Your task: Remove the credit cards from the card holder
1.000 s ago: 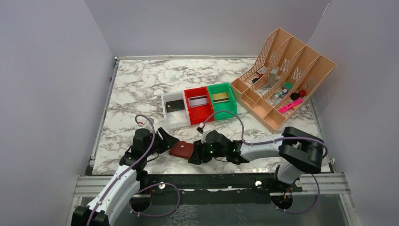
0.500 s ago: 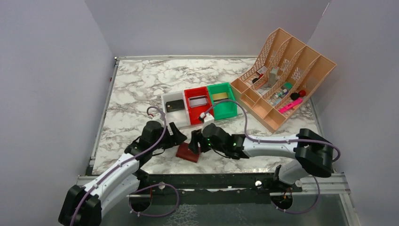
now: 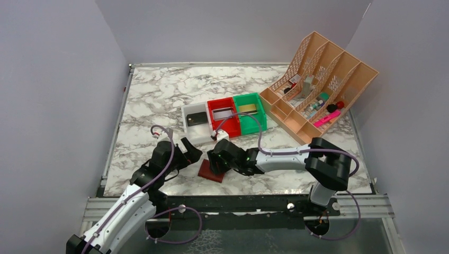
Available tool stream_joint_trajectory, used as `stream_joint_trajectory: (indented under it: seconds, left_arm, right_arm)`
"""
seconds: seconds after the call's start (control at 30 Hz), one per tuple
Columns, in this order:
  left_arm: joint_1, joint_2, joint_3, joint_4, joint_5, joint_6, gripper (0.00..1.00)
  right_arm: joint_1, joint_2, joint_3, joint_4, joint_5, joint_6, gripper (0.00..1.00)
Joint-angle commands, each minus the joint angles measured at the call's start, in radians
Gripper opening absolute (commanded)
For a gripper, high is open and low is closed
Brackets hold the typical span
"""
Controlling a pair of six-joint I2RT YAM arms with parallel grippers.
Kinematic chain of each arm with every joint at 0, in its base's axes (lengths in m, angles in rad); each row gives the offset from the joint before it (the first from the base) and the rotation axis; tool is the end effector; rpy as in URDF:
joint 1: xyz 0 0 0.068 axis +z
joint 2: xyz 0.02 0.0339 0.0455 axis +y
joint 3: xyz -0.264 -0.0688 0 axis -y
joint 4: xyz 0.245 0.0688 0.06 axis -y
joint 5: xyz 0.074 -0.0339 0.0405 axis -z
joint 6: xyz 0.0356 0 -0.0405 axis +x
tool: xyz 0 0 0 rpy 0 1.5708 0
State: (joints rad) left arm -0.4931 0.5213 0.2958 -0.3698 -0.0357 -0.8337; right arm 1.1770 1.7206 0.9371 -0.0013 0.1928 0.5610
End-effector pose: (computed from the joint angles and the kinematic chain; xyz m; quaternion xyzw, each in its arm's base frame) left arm 0.1186 -0.0623 0.1872 -0.1579 0.8691 -0.2761 0.3789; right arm 0.1415 0.3228 0.1672 -0.2436 0.8874 0.2337 0.3140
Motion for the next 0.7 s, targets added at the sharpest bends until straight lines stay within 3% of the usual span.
stream_joint_trajectory:
  seconds: [0.0, 0.23, 0.43, 0.57, 0.67]
  left_arm:
    - [-0.004, 0.033, 0.043, -0.005, 0.011, 0.002, 0.98]
    - [-0.004, 0.190, 0.027, 0.135, 0.195, 0.048, 0.89]
    - [-0.005, 0.311, 0.073, 0.157, 0.229, 0.118, 0.87]
    - [-0.010, 0.339, 0.091, 0.155, 0.234, 0.135, 0.86]
    - [-0.013, 0.329, 0.086, 0.148, 0.217, 0.123, 0.86]
  right_arm:
    - [0.002, -0.022, -0.060, -0.017, -0.003, 0.062, 0.60]
    - [0.003, -0.140, -0.260, 0.109, -0.128, 0.184, 0.53]
    - [0.004, -0.315, -0.405, 0.267, -0.249, 0.183, 0.54]
    - [0.004, -0.384, -0.372, 0.129, -0.133, 0.133, 0.60]
    - [0.004, -0.343, -0.290, 0.029, -0.092, 0.059, 0.62]
